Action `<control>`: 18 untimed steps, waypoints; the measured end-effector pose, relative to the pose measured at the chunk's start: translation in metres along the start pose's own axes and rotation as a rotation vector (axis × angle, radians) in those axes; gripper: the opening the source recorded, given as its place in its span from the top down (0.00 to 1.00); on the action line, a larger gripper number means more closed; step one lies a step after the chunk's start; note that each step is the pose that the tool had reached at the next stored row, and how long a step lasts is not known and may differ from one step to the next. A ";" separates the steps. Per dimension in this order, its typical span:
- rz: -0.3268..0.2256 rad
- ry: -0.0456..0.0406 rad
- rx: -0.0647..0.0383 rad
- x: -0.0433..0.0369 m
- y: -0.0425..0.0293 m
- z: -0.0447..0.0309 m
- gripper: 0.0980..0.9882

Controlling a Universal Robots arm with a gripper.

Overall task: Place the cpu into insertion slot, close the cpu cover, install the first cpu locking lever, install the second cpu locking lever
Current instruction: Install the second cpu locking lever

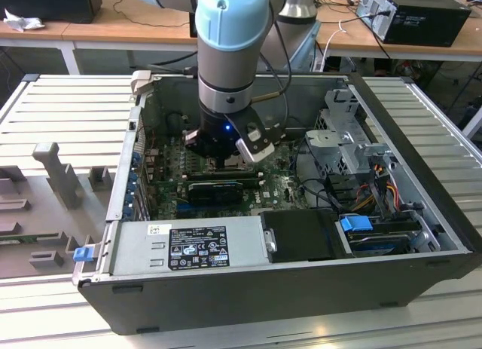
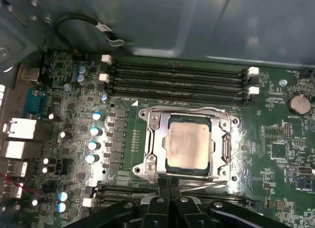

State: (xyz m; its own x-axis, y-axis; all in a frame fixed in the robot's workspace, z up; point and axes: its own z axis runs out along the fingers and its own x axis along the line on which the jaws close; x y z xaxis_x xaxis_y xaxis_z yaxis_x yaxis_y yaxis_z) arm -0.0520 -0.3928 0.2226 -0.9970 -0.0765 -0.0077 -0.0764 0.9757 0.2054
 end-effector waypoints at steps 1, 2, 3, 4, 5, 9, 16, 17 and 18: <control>0.000 -0.0005 -0.007 0.0011 -0.0019 -0.0004 0.99; 0.000 -0.0017 -0.022 0.0057 -0.0048 -0.0011 0.99; -0.002 -0.0021 -0.032 0.0104 -0.0063 -0.0009 0.99; -0.005 -0.0021 -0.041 0.0126 -0.0080 0.0001 0.99; -0.010 -0.0016 -0.049 0.0133 -0.0088 0.0019 0.99; -0.067 0.0102 -0.073 0.0149 -0.0114 0.0118 0.99; -0.069 0.0025 -0.143 0.0196 -0.0262 0.0101 0.99; -0.069 0.0025 -0.144 0.0209 -0.0265 0.0101 0.99; -0.069 0.0023 -0.144 0.0215 -0.0264 0.0103 0.99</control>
State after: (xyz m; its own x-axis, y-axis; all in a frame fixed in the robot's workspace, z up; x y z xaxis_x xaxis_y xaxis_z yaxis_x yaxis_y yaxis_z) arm -0.0716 -0.4181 0.2069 -0.9894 -0.1428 -0.0244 -0.1425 0.9285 0.3428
